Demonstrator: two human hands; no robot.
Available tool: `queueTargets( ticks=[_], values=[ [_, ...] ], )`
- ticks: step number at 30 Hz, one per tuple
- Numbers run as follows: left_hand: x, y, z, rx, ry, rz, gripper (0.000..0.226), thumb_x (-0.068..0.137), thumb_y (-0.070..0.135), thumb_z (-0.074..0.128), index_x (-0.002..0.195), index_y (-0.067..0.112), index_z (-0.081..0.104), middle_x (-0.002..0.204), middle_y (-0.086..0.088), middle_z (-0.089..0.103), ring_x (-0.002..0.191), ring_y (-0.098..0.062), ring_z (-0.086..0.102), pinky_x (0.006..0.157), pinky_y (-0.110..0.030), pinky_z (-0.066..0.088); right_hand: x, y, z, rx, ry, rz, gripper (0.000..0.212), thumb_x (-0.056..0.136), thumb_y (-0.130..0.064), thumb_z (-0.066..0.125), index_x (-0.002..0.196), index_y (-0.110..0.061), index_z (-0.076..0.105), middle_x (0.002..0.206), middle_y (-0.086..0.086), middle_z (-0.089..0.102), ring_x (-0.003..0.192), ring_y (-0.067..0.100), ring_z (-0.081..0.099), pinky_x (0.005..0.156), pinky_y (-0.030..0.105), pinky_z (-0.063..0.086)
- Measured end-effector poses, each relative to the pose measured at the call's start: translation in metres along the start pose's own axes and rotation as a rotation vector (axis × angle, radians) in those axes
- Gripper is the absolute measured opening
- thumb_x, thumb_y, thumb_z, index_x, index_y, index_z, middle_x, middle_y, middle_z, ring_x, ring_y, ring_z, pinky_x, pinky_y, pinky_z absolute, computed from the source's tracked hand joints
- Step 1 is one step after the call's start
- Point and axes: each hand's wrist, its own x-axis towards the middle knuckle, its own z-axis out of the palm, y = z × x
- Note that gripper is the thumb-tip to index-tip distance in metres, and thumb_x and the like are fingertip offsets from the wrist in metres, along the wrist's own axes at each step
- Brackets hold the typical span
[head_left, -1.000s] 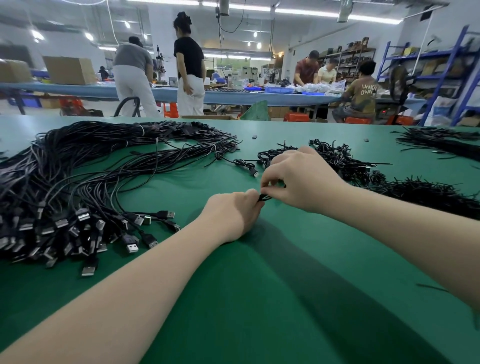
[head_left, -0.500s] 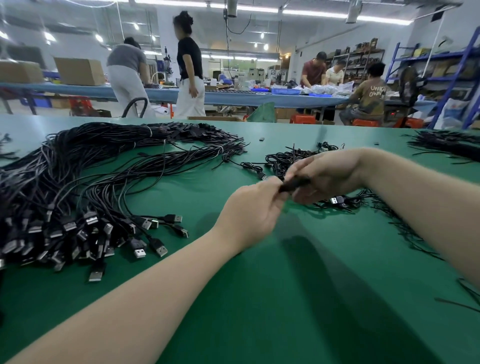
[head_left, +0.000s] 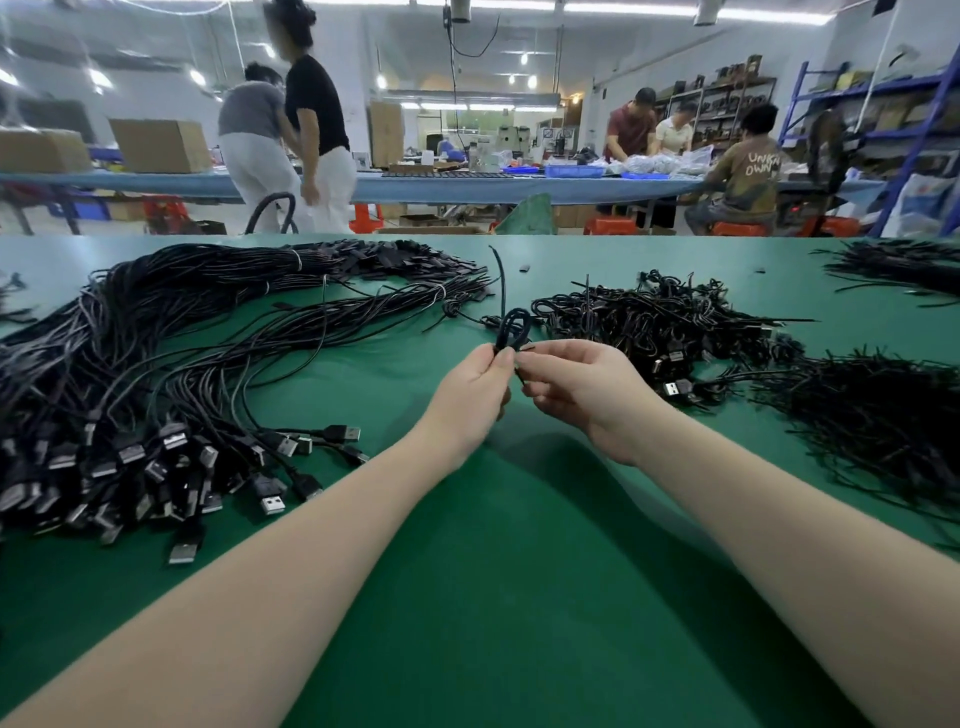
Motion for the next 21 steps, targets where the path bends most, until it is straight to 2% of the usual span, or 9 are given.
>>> queueTargets(
  ticks=[4,8,12,16,21],
  values=[
    [-0.002,0.001,-0.001,-0.036,-0.036,-0.026,0.027,0.103,0.021,0.038,0.076,0.018,0.041,0.061,0.007,0.032,0.051,-0.007,0.029,0.045,-0.016,0.026,0.0,0.0,-0.002,-0.095,-0.002,-0.066,0.019,0.083,-0.014,0.073,0.1,-0.012,0.065,0.07,-0.003,0.067,0.056,0.008,0.056,0.061,0.018,0.052],
    [-0.005,0.001,-0.002,0.046,-0.094,-0.024,0.03,0.103,0.025,0.038,0.074,0.018,0.038,0.061,0.008,0.034,0.053,-0.007,0.03,0.047,-0.014,0.029,0.0,0.002,-0.006,-0.076,0.045,-0.078,0.01,0.082,-0.019,0.074,0.086,-0.014,0.067,0.067,-0.003,0.067,0.059,0.01,0.056,0.06,0.019,0.051],
    [-0.004,0.0,-0.001,0.075,-0.036,-0.005,0.03,0.103,0.028,0.038,0.075,0.018,0.039,0.06,0.009,0.036,0.052,-0.006,0.032,0.051,-0.02,0.03,-0.002,0.009,-0.005,-0.153,0.044,-0.116,0.009,0.082,-0.02,0.074,0.077,-0.014,0.068,0.068,-0.004,0.067,0.062,0.009,0.059,0.063,0.021,0.051],
    [-0.002,0.0,-0.001,0.058,0.034,-0.002,0.03,0.102,0.027,0.039,0.075,0.018,0.042,0.061,0.008,0.038,0.05,-0.004,0.034,0.052,-0.022,0.031,0.0,0.013,0.003,-0.139,0.071,-0.143,0.012,0.082,-0.017,0.073,0.074,-0.013,0.066,0.062,-0.003,0.065,0.065,0.011,0.06,0.067,0.024,0.052],
    [0.001,-0.004,-0.002,0.063,0.051,0.021,0.028,0.102,0.025,0.039,0.075,0.018,0.041,0.057,0.01,0.037,0.048,-0.005,0.032,0.052,-0.025,0.029,0.002,0.017,0.009,-0.046,0.074,-0.089,0.013,0.083,-0.015,0.072,0.074,-0.012,0.064,0.067,0.001,0.065,0.061,0.009,0.058,0.061,0.02,0.052]
  ],
)
